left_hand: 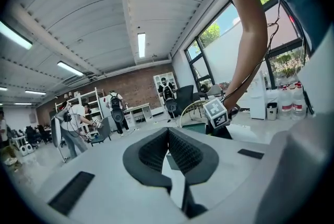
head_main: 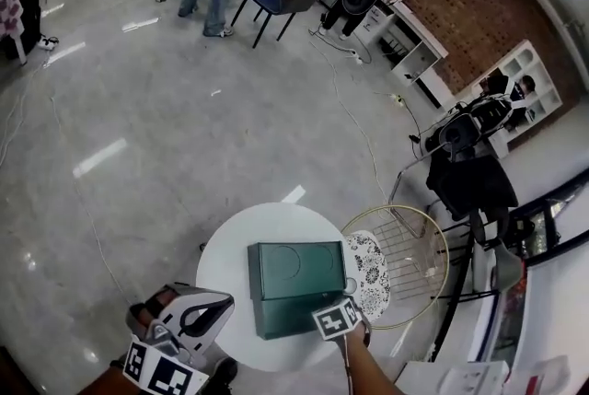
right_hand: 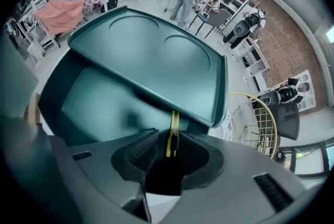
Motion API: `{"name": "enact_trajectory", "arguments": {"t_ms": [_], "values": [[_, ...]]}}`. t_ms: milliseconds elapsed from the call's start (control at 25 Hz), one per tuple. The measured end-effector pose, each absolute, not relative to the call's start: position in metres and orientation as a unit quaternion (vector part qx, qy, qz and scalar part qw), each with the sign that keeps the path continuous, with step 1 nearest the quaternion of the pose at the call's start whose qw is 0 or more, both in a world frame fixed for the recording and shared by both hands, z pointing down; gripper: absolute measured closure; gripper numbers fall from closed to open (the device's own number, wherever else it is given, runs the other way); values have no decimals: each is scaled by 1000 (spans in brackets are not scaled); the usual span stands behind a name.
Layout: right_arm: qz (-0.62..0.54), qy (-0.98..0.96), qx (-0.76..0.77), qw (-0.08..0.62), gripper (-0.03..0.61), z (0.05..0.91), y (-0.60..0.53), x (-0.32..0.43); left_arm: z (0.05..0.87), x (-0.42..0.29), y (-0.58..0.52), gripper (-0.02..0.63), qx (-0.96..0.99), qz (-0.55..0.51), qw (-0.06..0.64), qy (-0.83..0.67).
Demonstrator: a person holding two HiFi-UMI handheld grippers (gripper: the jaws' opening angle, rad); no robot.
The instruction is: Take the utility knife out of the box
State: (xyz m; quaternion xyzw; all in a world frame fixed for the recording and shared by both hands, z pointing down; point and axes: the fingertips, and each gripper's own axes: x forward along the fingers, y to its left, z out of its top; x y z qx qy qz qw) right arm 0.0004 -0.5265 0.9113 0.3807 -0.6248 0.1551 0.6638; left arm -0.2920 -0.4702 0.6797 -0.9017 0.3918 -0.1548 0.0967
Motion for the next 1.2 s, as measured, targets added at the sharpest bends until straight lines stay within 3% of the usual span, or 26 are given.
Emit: {"name": "enact_trajectory", "arguments": {"t_ms": [240, 320, 560, 600, 680, 800, 960, 1200], "values": [[173, -608, 372, 680, 449, 936, -531, 1, 708, -314, -465, 595, -905, -139, 77, 394], [180, -615, 364, 676, 517, 938, -530, 1, 713, -315, -464, 595, -906, -135, 74, 394], [191, -655, 310, 662, 512, 939, -503, -26, 719, -318, -466, 595, -908, -133, 65, 392], [184, -655, 323, 658, 494, 936, -507, -26, 716, -319, -466, 595, -908, -131, 67, 392], [201, -651, 340, 648, 372, 939, -511, -25, 712, -318, -466, 595, -908, -131, 71, 391], [239, -653, 328, 639, 373, 950, -501, -26, 708, -312, -461, 595, -908, -135, 77, 389], [213, -668, 309, 643, 503, 954, -501, -33, 708, -305, -455, 595, -907, -145, 80, 387], [165, -679, 287, 655, 509, 920, -489, -43, 674, -300, -441, 595, -906, -158, 95, 380]]}}
